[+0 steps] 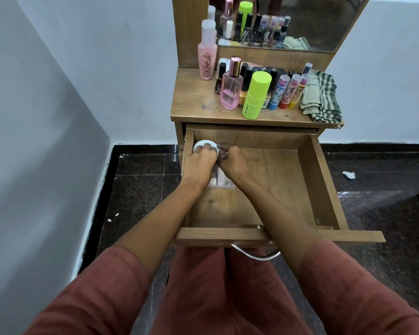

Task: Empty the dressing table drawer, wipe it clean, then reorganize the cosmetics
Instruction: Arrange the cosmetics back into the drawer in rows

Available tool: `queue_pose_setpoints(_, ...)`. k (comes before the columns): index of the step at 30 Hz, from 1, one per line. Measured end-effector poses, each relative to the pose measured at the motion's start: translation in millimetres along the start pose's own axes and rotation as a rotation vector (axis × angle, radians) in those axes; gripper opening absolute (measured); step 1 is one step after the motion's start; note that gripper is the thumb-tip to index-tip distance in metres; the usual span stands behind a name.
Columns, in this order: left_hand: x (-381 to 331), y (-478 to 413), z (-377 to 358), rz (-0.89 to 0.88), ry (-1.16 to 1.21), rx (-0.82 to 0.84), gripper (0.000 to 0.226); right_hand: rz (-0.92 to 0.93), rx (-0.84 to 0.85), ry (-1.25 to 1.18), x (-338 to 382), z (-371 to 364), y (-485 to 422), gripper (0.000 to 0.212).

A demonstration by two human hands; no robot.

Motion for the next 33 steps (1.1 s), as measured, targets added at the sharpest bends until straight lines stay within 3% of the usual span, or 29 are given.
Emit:
queue_pose_setpoints(9,3,-1,-6,-0.005,-0.012,-0.054,0.037,0.008,-0.008,-0.095,-2,-1,0,0.036)
queue_pose_setpoints(14,5,-2,-5,0.005,0.065,-0.093,0.038,-0.082,-0.092,-0.070,-10,13,1,0.036)
queue_pose_setpoints(19,2,-3,10,-0.002,0.344,-0.354,0.021,-0.025,-0.322,-0.133,-8,43,5,0.022)
queue_pose_setpoints(23,-10,-19,40,0.046,0.761,-0.549,0.021,0.077,-0.515,-0.275,9,74,6,0.031)
queue_pose_setpoints(27,-14,-56,65,0.152,1.028,-0.553,0.046,0.107,-0.574,-0.277,24,88,-2,0.048)
queue_pose_setpoints(33,-4,-85,75,0.044,1.152,-0.377,0.066,0.103,-0.572,-0.235,33,90,-15,0.052)
Point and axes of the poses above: each hand's wrist, its own y-axis away from the middle knuckle, its own z-axis out of the back of the hand, x = y × z, the point moved 1 cm from there along -y, towards the middle knuckle, and after that the axes turned 2 degrees about y, right-handed, at the moved point
